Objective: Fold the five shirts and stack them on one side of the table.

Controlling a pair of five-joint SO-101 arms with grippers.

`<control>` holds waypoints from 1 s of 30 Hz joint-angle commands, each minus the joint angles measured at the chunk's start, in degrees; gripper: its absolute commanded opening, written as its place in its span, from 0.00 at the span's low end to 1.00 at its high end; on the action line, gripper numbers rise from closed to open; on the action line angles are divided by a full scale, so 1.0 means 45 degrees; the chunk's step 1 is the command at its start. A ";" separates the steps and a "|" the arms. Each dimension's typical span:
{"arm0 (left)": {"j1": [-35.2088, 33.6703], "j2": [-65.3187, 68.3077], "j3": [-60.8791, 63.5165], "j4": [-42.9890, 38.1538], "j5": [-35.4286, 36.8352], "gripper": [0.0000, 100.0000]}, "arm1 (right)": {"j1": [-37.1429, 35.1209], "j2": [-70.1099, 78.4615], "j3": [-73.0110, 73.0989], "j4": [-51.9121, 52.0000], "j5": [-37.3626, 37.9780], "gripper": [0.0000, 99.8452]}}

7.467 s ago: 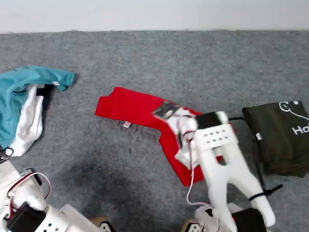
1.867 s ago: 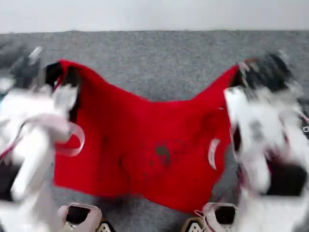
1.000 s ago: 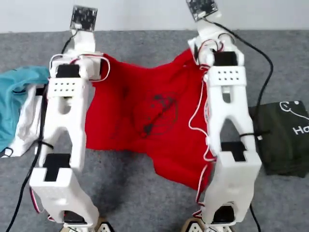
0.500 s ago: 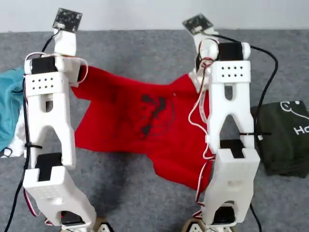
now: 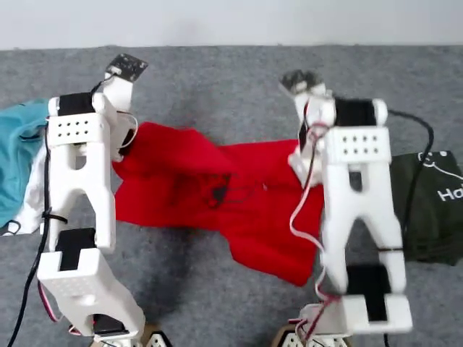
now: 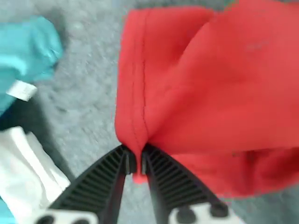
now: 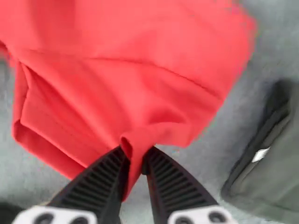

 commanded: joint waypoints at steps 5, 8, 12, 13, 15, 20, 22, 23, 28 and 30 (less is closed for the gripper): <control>-0.0020 -0.0195 -0.0088 0.1543 -0.0215 0.01 | 0.0107 -0.4054 0.6799 -0.2530 0.0723 0.01; -0.0020 -0.0098 -0.0088 0.1778 -0.0215 0.01 | 0.0107 -0.4913 0.8440 -0.3585 0.1485 0.01; -0.0020 -0.0195 -0.0088 0.2227 -0.0215 0.01 | 0.0107 -0.5304 1.0081 -0.4347 0.2071 0.01; -0.0020 -0.0215 -0.0107 0.2403 -0.0215 0.01 | 0.0088 -0.5363 1.0393 -0.4425 0.2227 0.01; -0.0020 -0.0215 -0.0088 0.2501 -0.0215 0.01 | 0.0088 -0.5363 1.0882 -0.4581 0.2579 0.01; -0.0020 -0.0215 -0.0088 0.2520 -0.0156 0.01 | 0.0068 -0.5363 1.1741 -0.4952 0.2755 0.01; -0.0059 -0.0215 -0.0010 0.2520 -0.0156 0.01 | -0.0244 -0.5363 1.2054 -0.4933 0.2755 0.01; -0.0078 -0.0215 0.0127 0.2520 -0.0156 0.01 | -0.0479 -0.5363 1.2288 -0.4933 0.2755 0.01; -0.0176 -0.0215 0.1377 0.2520 -0.0215 0.01 | -0.1709 -0.5363 1.2874 -0.4835 0.2501 0.06; -0.0117 -0.0215 0.1788 0.2520 -0.0215 0.01 | -0.1807 -0.5382 1.2835 -0.4796 0.2012 0.17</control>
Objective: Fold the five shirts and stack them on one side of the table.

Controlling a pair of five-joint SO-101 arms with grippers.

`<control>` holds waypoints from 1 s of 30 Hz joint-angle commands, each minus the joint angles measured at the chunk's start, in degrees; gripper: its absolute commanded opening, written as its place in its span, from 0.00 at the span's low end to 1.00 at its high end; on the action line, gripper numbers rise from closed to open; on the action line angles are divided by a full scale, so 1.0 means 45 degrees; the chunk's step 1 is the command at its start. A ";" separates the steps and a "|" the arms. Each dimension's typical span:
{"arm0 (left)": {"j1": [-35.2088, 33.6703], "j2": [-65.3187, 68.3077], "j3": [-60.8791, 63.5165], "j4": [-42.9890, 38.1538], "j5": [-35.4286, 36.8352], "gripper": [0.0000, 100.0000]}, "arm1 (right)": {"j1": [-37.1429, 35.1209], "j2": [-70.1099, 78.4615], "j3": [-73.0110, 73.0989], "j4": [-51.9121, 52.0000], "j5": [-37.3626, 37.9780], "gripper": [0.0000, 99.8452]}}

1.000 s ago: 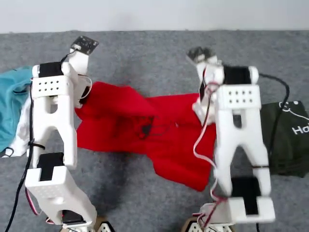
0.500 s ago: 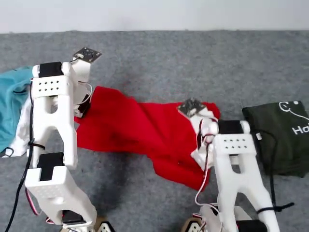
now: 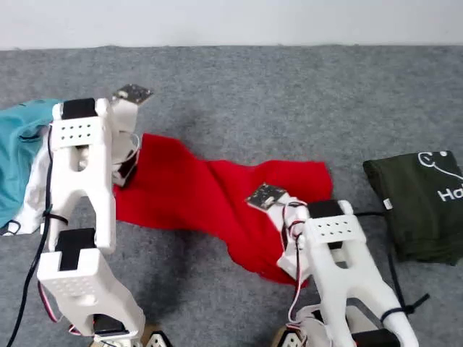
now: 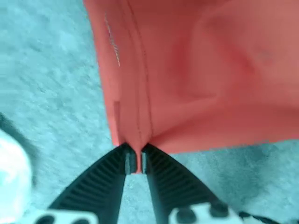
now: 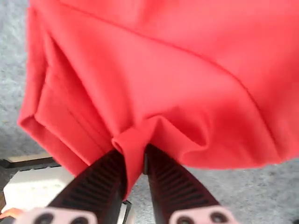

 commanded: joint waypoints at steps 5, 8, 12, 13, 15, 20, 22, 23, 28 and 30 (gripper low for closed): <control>-0.0176 -0.0215 0.0361 0.0254 -0.0117 0.02 | -0.0205 -0.0381 -0.0899 0.0947 -0.0879 0.29; -0.0176 -0.0215 0.0322 0.0254 -0.0117 0.07 | -0.0166 -0.0381 -0.2110 0.1905 -0.0840 0.28; -0.0567 -0.0215 0.0322 0.0254 -0.0137 0.08 | 0.0029 -0.0381 -0.3966 0.3370 -0.0840 0.28; -0.0821 -0.0215 0.0322 0.0254 -0.0195 0.08 | 0.0225 -0.0381 -0.4415 0.3546 -0.0840 0.28; -0.1348 -0.0215 0.0322 0.0254 -0.0684 0.09 | 0.0889 -0.0361 -0.5255 0.3604 -0.0840 0.28; -0.2403 -0.0215 0.0381 0.0254 -0.1563 0.09 | 0.2159 -0.0225 -0.6759 0.3136 -0.0860 0.28; -0.2559 -0.0215 0.0381 0.0254 -0.1543 0.09 | 0.2569 -0.0225 -0.6799 0.2510 -0.0918 0.28; -0.2559 -0.0176 0.0381 0.0254 -0.1524 0.09 | 0.2745 -0.0225 -0.6779 0.1983 -0.0938 0.28; -0.2129 -0.0078 0.0400 0.0234 -0.1211 0.08 | 0.3077 0.0791 -0.5177 -0.2862 -0.1074 0.28; -0.1778 -0.0078 0.0400 0.0234 -0.0781 0.08 | 0.3057 0.1924 -0.4571 -0.5011 -0.1661 0.28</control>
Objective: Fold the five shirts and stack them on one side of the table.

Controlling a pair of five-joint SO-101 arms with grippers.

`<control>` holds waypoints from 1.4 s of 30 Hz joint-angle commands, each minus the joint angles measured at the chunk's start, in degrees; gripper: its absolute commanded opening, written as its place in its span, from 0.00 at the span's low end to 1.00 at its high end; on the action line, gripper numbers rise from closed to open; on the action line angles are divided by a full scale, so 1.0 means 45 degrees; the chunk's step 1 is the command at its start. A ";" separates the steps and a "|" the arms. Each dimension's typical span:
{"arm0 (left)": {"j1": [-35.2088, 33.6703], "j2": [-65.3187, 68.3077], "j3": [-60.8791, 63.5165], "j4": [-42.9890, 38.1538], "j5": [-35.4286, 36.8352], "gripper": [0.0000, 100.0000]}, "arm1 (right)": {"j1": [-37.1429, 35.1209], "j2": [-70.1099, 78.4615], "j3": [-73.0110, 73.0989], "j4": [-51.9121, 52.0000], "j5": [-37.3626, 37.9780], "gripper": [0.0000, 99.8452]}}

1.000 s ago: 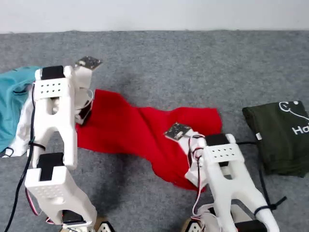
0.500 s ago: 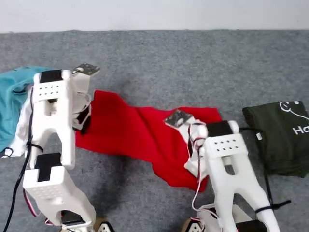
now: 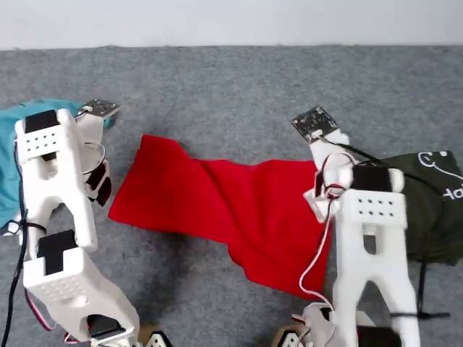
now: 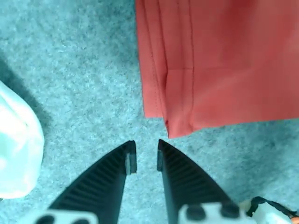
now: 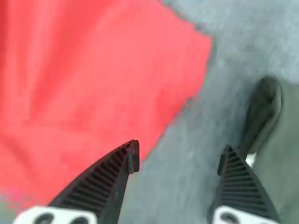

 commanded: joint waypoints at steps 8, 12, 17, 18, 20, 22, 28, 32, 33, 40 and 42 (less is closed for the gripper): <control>0.2188 -0.0078 -0.0010 0.0215 0.1133 0.08 | -0.0752 0.6085 -0.1446 -0.4933 -0.1348 0.28; 0.2676 -0.0078 -0.0010 0.0215 0.1543 0.08 | -0.1299 0.7629 -0.2540 -0.4933 -0.1328 0.24; 0.2618 -0.0078 -0.0010 0.0215 0.1739 0.08 | -0.1377 0.8860 -0.3048 -0.4933 -0.1328 0.07; 0.2618 -0.0078 -0.0010 0.0215 0.1739 0.08 | -0.1358 0.8977 -0.3067 -0.4933 -0.1328 0.04; 0.2637 -0.0078 -0.0010 0.0215 0.1739 0.08 | -0.1221 0.9153 -0.3048 -0.4933 -0.1328 0.01; 0.2637 -0.0078 -0.0010 0.0215 0.1739 0.08 | -0.0947 0.9153 -0.3067 -0.4933 -0.1328 0.01; 0.2618 -0.0078 -0.0010 0.0234 0.1739 0.08 | 0.0947 0.8703 -0.3927 -0.4913 -0.1309 0.01; 0.2637 -0.0078 0.0010 0.0234 0.1739 0.08 | 0.2256 0.7687 -0.4103 -0.4523 -0.1309 0.01; 0.2657 -0.0078 0.0010 0.0234 0.1739 0.08 | 0.2452 0.7473 -0.4103 -0.4249 -0.1309 0.01; 0.2716 -0.0078 0.0010 0.0098 0.2852 0.08 | 0.3077 0.7238 -0.4044 -0.3526 -0.1309 0.01; 0.2716 -0.0078 0.0010 -0.0352 0.3712 0.08 | 0.3077 0.7414 -0.4044 -0.3565 -0.1309 0.01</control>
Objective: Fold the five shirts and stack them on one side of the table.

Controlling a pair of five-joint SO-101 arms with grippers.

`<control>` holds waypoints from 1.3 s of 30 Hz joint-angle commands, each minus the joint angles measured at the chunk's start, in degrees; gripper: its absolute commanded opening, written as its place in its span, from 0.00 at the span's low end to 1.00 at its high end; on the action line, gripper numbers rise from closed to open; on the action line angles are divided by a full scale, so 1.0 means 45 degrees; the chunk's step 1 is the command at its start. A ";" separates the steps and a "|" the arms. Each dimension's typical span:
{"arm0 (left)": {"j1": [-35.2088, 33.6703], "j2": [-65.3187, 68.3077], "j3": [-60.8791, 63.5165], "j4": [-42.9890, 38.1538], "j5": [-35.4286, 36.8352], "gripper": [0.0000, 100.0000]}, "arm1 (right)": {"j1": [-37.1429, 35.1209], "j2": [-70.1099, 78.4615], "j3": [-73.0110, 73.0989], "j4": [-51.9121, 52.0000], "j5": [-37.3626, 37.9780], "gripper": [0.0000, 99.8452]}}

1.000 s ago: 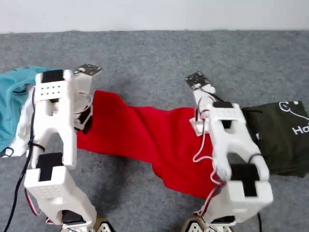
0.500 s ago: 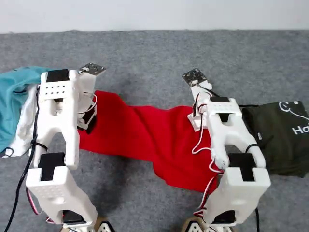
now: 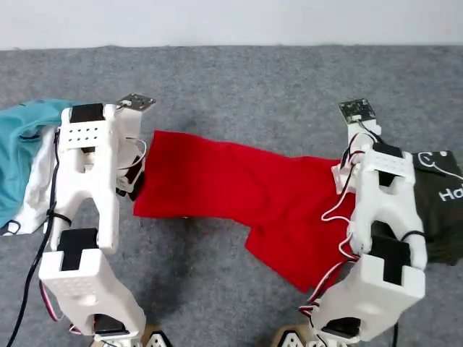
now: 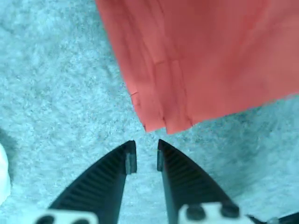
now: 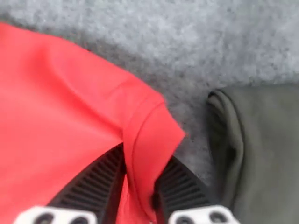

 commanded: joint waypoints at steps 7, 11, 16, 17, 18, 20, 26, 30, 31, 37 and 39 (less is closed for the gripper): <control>0.1035 0.0078 0.0010 -0.1211 0.2989 0.09 | 0.0244 -0.0498 -0.0567 0.1162 -0.0234 0.23; 0.1836 0.1407 -0.0010 -0.0352 0.2989 0.09 | 0.0244 -0.1377 -0.0840 0.2217 -0.0254 0.23; 0.1680 0.4044 -0.0557 -0.0274 0.3009 0.08 | 0.0166 -0.3604 -0.1035 0.3702 -0.0195 0.23; 0.1504 0.4513 -0.0850 -0.0274 0.3009 0.08 | 0.0166 -0.4073 -0.0996 0.3937 -0.0195 0.23; 0.1250 0.5001 -0.1201 -0.0254 0.3009 0.08 | 0.0166 -0.4523 -0.0977 0.4171 -0.0176 0.23; 0.0703 0.5763 -0.1846 -0.0195 0.3009 0.08 | 0.0166 -0.5324 -0.0977 0.4737 -0.0176 0.23; -0.0430 0.6056 -0.3487 0.0274 0.2911 0.04 | -0.0127 -0.6672 -0.0957 0.6672 0.0625 0.23; -0.0527 0.5900 -0.4230 0.0274 0.2305 0.04 | -0.1201 -0.6750 -0.0684 0.8371 0.1192 0.23; -0.0527 0.5900 -0.4366 0.0274 0.2110 0.04 | -0.1534 -0.6808 -0.0391 0.8391 0.1250 0.23; -0.0508 0.5998 -0.4659 0.0274 0.1934 0.04 | -0.3741 -0.6828 0.1758 0.8430 0.2071 0.23; -0.0527 0.5958 -0.4659 0.0254 0.1934 0.04 | -0.4523 -0.6847 0.2071 0.8586 0.2383 0.23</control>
